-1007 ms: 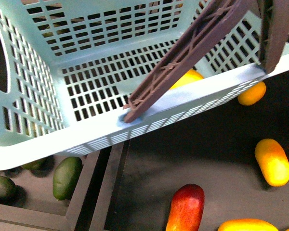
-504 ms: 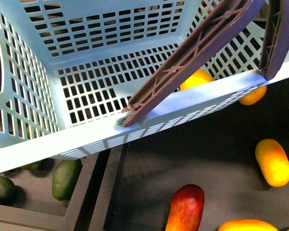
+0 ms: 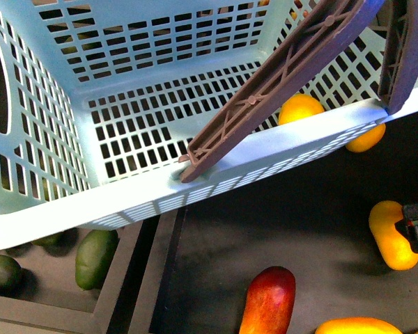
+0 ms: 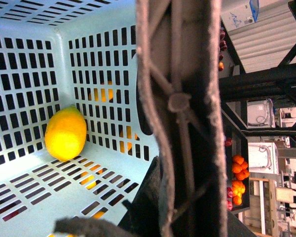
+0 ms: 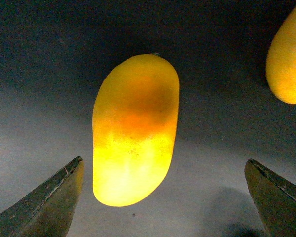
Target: Pick lemon and mango into basket
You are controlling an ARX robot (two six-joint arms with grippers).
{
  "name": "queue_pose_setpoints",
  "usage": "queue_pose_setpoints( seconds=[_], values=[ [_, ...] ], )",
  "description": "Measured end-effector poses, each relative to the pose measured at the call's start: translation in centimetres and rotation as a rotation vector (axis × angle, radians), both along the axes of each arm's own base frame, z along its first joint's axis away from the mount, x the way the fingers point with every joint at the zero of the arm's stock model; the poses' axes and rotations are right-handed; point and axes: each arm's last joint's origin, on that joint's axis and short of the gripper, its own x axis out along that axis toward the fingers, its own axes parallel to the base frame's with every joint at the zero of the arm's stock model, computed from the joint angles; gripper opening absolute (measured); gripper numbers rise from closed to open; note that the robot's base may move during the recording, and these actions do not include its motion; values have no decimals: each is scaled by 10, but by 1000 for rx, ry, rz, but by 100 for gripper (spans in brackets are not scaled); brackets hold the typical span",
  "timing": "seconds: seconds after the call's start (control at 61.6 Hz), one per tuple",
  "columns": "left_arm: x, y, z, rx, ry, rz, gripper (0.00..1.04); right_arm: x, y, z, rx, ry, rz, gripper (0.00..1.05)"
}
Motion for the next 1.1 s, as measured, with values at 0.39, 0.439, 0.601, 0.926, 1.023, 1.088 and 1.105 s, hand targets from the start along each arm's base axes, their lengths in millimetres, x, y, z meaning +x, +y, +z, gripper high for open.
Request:
queue_pose_setpoints(
  seconds=[0.39, 0.439, 0.601, 0.926, 1.023, 1.088, 1.105],
  values=[
    [0, 0, 0, -1, 1, -3, 5, 23, 7, -29, 17, 31, -5, 96],
    [0, 0, 0, -2, 1, -3, 5, 25, 10, -31, 21, 33, -3, 96],
    [0, 0, 0, -1, 1, -3, 5, 27, 15, -39, 31, 48, 2, 96],
    [0, 0, 0, -1, 1, -3, 5, 26, 13, -48, 38, 92, -60, 65],
    [0, 0, 0, -2, 1, -3, 5, 26, 11, -48, 40, 89, -69, 63],
    [0, 0, 0, -2, 1, -3, 5, 24, 9, -47, 40, 83, -73, 62],
    [0, 0, 0, -2, 1, -3, 5, 24, 9, -47, 40, 82, -75, 62]
  ],
)
